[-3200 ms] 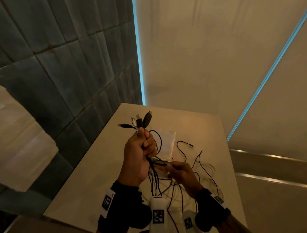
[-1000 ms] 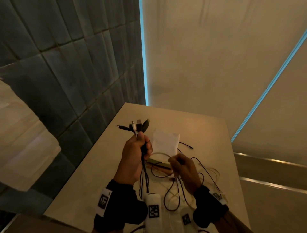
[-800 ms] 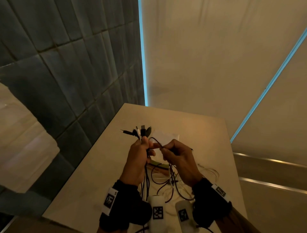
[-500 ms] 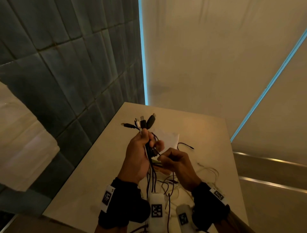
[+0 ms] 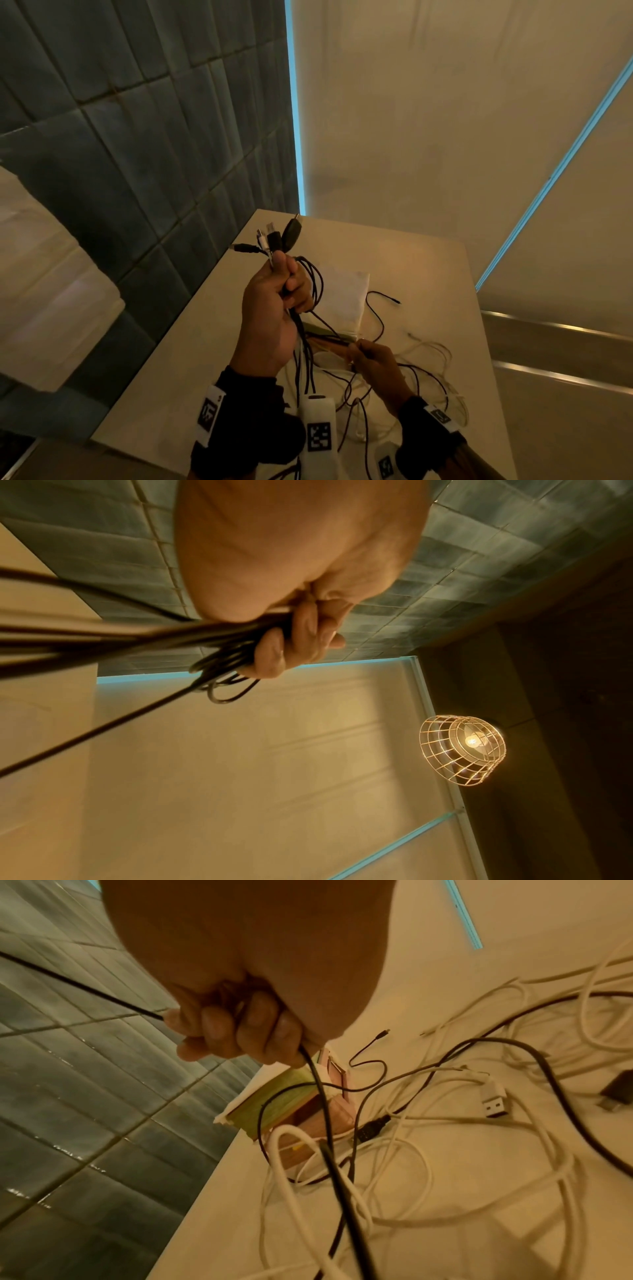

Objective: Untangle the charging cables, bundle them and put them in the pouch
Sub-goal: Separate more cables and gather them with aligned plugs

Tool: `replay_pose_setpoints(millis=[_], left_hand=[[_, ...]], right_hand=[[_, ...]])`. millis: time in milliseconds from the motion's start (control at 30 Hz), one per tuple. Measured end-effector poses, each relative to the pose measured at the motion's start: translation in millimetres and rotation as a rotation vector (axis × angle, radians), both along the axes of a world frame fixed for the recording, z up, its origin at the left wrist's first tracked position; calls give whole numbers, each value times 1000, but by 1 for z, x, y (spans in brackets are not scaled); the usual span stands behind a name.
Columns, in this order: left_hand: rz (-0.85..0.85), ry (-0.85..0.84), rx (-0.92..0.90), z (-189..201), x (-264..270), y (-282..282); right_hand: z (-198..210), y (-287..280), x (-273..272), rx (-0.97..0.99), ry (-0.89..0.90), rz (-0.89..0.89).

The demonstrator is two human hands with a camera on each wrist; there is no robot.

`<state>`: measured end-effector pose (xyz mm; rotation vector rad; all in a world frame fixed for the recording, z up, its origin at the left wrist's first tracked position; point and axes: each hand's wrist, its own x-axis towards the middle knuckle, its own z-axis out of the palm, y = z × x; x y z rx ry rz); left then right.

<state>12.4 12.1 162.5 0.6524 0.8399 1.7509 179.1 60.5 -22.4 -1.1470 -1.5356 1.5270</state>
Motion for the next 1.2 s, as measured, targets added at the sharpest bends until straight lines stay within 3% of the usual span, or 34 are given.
replay_pose_setpoints(millis=[167, 333, 533, 667, 767, 1033, 1200], left_hand=[[41, 5, 23, 5, -5, -3], [92, 77, -102, -7, -6, -2], [120, 204, -346, -32, 5, 0], [47, 236, -451, -38, 18, 2], [22, 157, -400, -34, 23, 3], [-38, -15, -123, -17, 27, 3], [-38, 42, -26, -9, 24, 0]], right_hand=[[-18, -4, 1, -31, -85, 13], [-19, 2, -2, -13, -192, -84], [68, 8, -14, 121, 122, -108], [117, -8, -23, 182, 279, 55], [131, -13, -20, 114, 378, 134], [97, -1, -10, 14, 312, 127], [47, 8, -5, -50, 255, 97]])
